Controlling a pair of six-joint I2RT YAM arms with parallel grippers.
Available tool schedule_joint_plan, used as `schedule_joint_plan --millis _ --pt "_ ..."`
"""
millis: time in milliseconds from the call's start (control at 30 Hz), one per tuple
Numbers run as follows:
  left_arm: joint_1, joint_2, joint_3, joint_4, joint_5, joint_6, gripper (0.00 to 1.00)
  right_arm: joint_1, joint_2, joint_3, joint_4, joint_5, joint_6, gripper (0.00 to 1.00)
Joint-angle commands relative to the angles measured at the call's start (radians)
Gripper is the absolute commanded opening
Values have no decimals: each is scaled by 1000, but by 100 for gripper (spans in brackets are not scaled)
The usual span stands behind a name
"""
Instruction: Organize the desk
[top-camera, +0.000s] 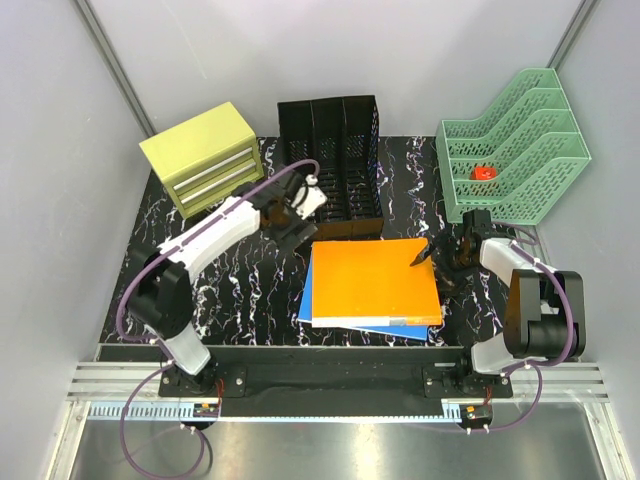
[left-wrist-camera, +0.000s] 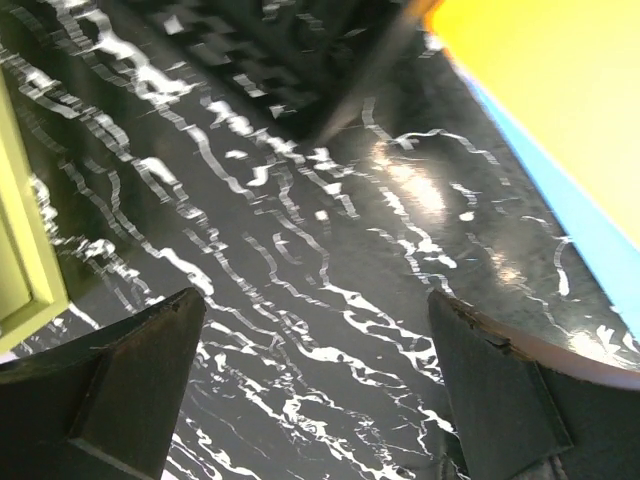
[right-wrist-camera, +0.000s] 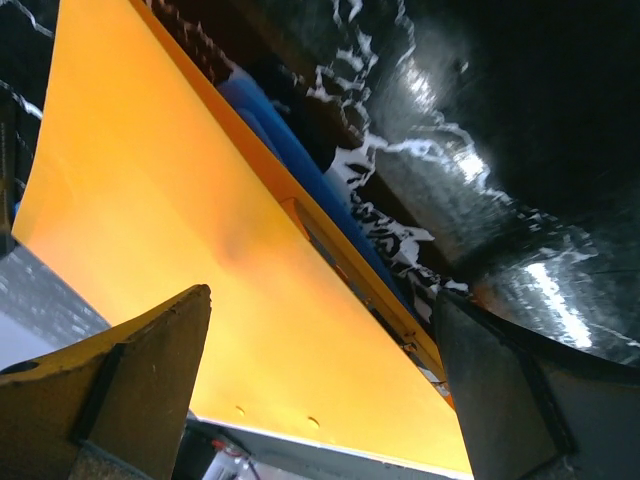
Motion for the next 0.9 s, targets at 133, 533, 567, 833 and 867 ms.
schedule_joint_plan --millis 133,533,567,833,867 --pt "-127 79 -58 26 -169 55 99 4 42 -50 -42 -34 -38 100" --pt "-212 106 -193 161 -221 62 99 4 30 -50 -47 -7 -41 100" --pt "-215 108 -190 161 -214 58 99 4 28 -50 -48 -7 -40 100" --pt "-256 128 -155 170 -162 29 99 4 18 -53 -51 -1 -41 100" --pt "-259 128 -155 167 -160 27 99 4 15 -53 -51 1 -40 100"
